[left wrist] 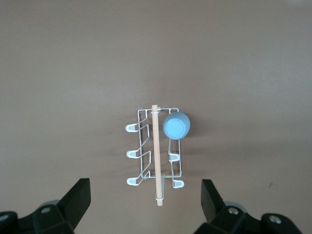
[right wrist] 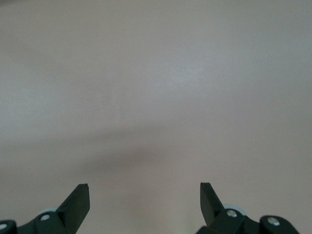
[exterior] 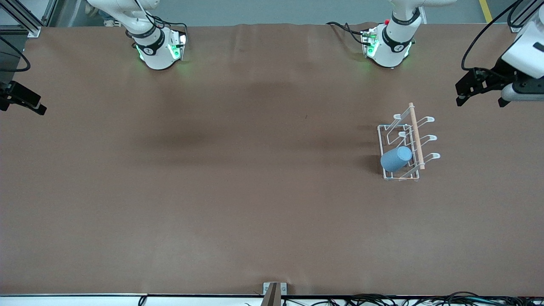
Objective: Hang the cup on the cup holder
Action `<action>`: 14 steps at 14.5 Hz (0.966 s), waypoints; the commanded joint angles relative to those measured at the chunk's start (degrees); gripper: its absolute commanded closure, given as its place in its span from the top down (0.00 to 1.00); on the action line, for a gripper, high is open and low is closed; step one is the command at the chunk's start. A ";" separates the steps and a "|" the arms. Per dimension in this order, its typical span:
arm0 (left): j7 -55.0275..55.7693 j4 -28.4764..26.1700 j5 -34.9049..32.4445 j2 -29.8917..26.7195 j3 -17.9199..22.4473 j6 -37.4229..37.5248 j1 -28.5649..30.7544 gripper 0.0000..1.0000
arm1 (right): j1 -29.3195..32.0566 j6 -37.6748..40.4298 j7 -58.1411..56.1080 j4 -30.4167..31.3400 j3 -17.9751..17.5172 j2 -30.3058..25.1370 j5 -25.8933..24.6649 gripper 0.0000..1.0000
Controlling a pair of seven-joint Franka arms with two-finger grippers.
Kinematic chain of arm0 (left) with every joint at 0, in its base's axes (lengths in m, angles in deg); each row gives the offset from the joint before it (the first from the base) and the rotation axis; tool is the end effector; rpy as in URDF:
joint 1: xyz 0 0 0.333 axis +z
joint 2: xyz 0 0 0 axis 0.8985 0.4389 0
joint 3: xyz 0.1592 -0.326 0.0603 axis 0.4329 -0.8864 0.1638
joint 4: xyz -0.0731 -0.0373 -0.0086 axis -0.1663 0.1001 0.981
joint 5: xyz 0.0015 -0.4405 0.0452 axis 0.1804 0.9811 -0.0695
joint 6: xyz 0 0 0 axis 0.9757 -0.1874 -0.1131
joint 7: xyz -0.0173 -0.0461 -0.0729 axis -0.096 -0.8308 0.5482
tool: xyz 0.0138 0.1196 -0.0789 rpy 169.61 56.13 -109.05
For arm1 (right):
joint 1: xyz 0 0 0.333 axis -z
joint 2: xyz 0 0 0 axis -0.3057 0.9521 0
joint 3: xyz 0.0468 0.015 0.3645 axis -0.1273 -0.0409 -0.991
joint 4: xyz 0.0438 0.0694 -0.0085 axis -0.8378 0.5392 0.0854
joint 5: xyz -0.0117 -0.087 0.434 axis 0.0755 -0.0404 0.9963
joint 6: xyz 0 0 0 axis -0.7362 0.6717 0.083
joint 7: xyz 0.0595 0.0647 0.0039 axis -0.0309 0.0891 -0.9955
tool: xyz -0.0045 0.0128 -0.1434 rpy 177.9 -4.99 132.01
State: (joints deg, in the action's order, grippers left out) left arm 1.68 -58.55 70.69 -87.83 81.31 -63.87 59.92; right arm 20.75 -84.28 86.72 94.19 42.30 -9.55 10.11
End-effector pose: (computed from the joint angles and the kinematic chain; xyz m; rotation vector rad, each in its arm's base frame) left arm 0.5650 -0.0623 0.6720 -3.0969 0.1122 -0.1531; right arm 0.5887 -0.0565 0.6679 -3.1239 0.2143 -0.0353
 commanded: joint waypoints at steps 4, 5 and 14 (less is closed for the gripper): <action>1.40 8.35 3.56 4.51 0.79 3.58 0.09 1.00 | -0.40 0.35 0.85 0.02 0.29 -0.15 0.09 1.00; 1.67 11.26 3.65 6.62 0.79 6.12 0.18 1.00 | -0.40 0.26 0.85 0.02 0.29 -0.15 0.09 1.00; 3.52 9.18 2.77 5.50 -0.61 7.47 1.67 1.00 | -0.49 0.35 0.85 0.02 0.29 -0.15 0.09 1.00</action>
State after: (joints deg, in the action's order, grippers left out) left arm 4.43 -49.02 73.21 -81.34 81.19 -56.82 61.10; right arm 20.75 -84.26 86.72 94.19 42.30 -9.55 10.11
